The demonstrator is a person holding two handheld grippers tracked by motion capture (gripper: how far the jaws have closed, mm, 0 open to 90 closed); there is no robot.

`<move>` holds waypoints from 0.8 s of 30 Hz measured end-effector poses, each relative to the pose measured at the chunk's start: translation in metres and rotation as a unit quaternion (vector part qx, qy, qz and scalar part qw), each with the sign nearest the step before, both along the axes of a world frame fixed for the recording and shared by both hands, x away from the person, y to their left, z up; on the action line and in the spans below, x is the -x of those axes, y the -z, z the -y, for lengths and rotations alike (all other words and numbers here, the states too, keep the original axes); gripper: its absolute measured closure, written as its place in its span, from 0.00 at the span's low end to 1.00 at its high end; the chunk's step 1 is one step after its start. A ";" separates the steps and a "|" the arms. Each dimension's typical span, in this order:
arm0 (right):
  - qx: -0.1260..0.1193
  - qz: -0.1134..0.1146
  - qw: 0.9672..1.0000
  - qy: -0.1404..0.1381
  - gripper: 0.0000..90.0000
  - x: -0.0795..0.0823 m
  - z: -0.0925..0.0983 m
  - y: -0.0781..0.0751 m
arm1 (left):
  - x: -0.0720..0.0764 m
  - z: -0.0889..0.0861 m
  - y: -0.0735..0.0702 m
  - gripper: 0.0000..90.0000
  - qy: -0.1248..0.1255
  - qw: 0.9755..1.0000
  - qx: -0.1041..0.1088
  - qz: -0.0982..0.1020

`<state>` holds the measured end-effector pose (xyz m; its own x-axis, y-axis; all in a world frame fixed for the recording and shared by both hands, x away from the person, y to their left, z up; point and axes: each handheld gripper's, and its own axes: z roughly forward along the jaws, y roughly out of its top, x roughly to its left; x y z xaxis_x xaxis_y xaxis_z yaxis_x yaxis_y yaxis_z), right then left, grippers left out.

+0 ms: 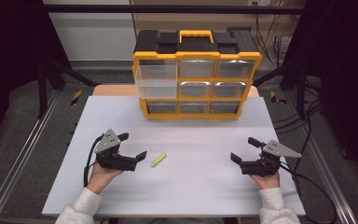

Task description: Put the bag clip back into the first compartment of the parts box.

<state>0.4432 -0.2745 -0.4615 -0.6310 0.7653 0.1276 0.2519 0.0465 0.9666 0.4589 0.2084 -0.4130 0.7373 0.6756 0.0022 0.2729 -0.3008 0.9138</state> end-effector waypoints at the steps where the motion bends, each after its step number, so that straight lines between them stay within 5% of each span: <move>1: 0.000 0.000 1.000 0.000 0.01 0.000 0.000 0.000 | 0.000 0.000 0.000 0.02 0.000 1.000 0.000 0.000; 18: -0.001 -0.001 1.000 0.000 0.01 0.000 0.000 0.000 | -0.017 0.036 0.015 0.01 0.012 0.999 -0.028 -0.041; 24: 0.001 0.000 1.000 0.000 0.01 0.000 0.000 0.000 | -0.018 0.045 0.028 0.01 0.012 0.997 -0.056 -0.058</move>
<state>0.4433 -0.2747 -0.4614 -0.6316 0.7651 0.1256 0.2517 0.0491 0.9666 0.4772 0.1633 -0.4412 0.7524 0.6587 -0.0094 0.3666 -0.4068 0.8367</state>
